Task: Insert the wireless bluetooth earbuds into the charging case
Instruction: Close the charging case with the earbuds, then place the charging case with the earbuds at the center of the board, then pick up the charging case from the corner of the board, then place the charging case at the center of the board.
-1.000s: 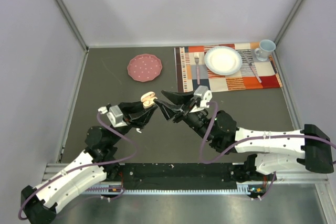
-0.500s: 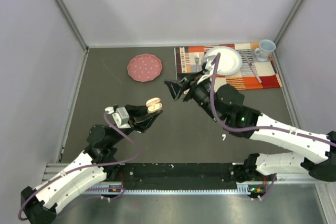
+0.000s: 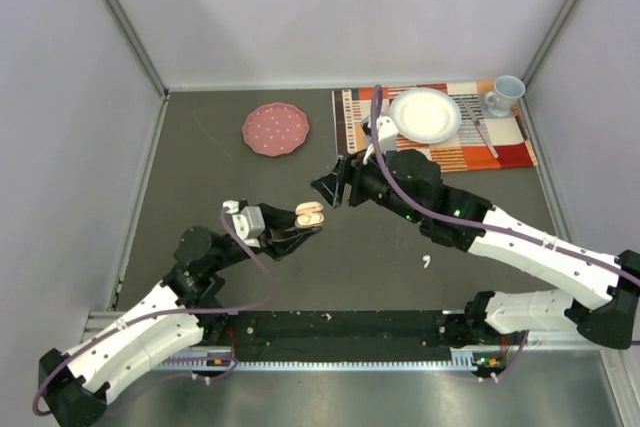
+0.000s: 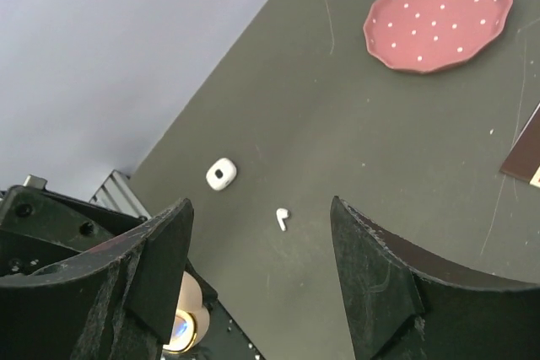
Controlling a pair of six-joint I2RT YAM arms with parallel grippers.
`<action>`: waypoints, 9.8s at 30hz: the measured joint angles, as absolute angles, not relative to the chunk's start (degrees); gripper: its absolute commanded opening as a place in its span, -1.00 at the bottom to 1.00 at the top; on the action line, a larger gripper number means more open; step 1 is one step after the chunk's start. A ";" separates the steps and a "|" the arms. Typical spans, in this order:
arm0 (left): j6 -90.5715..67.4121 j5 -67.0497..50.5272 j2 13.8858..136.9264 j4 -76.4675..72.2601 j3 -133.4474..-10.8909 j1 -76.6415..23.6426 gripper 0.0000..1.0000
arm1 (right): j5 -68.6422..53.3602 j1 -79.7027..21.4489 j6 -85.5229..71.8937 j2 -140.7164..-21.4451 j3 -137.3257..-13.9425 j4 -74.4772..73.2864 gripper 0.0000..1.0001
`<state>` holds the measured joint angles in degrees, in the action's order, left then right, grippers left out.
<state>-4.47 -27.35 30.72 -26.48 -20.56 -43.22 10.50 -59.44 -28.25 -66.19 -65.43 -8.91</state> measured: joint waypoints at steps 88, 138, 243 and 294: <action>-75.61 -20.12 111.55 -43.24 -43.38 -39.77 -0.60 | 43.51 -58.59 -42.17 -38.28 -41.98 -21.08 0.45; -38.26 19.11 50.50 28.14 -35.18 -23.81 0.92 | 39.38 -57.82 -41.93 -44.05 -41.95 -20.18 0.49; -43.18 4.89 67.29 28.47 -31.59 10.46 -0.10 | 33.34 -52.25 -32.69 -38.79 -38.24 -15.42 0.59; -32.80 -1.91 100.75 31.51 -62.67 -50.65 0.48 | 37.39 -52.21 -32.47 -38.24 -38.24 -20.58 0.67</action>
<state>-32.80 -1.91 100.75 31.51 -62.67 -50.65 37.39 -52.21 -32.47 -38.24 -38.24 -20.58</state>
